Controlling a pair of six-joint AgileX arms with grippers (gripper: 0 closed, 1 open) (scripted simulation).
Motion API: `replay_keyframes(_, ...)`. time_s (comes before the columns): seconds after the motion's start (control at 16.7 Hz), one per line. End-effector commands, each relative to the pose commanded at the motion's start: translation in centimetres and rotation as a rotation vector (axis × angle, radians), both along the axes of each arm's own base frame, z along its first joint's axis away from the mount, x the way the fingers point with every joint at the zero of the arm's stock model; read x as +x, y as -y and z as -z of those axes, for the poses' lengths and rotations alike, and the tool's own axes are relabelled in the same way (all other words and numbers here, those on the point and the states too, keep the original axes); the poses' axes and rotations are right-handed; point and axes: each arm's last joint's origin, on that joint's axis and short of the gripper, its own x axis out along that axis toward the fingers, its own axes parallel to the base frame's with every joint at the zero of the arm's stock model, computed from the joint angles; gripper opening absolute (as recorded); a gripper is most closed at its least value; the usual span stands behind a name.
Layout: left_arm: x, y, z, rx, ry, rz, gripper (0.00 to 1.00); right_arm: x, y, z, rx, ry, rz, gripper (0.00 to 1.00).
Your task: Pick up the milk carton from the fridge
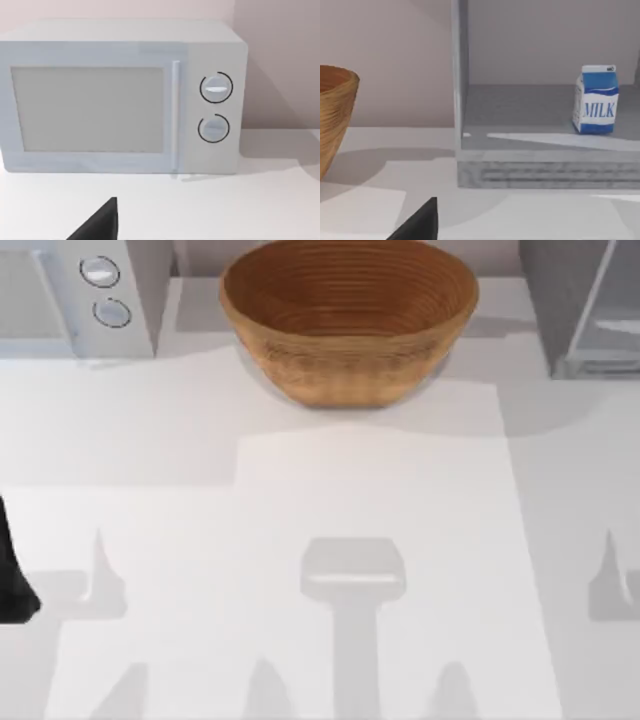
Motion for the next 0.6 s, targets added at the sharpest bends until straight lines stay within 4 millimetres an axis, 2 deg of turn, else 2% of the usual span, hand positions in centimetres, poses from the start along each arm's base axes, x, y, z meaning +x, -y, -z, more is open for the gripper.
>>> replay_keyframes(0.3,0.0,0.0,0.0,0.000,0.000,0.000,1.00,0.3,0.2,-0.4,-0.002,0.009,0.001,1.00)
replay_keyframes(0.6,0.0,0.0,0.0,0.000,0.000,0.000,1.00,2.4,1.3,-1.8,-0.014,0.037,0.010,1.00)
